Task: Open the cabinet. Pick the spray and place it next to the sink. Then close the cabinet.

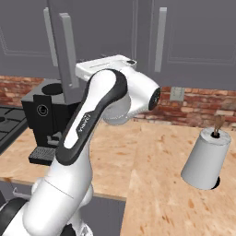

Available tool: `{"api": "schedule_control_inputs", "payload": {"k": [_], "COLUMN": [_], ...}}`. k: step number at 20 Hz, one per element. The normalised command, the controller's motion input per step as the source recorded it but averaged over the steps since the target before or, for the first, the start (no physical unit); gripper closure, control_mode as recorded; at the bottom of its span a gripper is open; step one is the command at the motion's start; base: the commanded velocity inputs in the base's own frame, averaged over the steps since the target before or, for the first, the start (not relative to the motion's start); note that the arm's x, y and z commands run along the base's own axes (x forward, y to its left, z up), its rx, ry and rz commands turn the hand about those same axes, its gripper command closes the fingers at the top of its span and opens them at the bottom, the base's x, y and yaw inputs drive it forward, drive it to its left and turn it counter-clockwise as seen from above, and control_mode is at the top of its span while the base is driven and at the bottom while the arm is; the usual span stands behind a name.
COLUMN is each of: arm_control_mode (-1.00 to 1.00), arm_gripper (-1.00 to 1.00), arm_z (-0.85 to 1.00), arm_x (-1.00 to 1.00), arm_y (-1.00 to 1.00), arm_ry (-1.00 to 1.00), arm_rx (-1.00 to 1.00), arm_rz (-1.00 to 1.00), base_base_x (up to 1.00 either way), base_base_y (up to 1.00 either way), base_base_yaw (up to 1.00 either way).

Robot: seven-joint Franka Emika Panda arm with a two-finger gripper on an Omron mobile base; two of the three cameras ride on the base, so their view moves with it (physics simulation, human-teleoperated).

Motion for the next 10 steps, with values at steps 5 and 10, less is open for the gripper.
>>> {"api": "schedule_control_inputs", "payload": {"k": [5, 10], "arm_control_mode": [-1.0, -1.0], "arm_gripper": [-1.0, -1.0], "arm_z": [0.0, 0.04], "arm_x": [0.32, 0.41], "arm_y": [0.52, 0.53], "arm_ry": [-0.01, -0.03], "arm_rx": [-0.03, -0.02], "arm_rz": [-0.47, -0.46], "base_base_x": [0.0, 0.0], "base_base_y": [0.0, 0.0], "base_base_yaw": [0.0, 0.0]}}
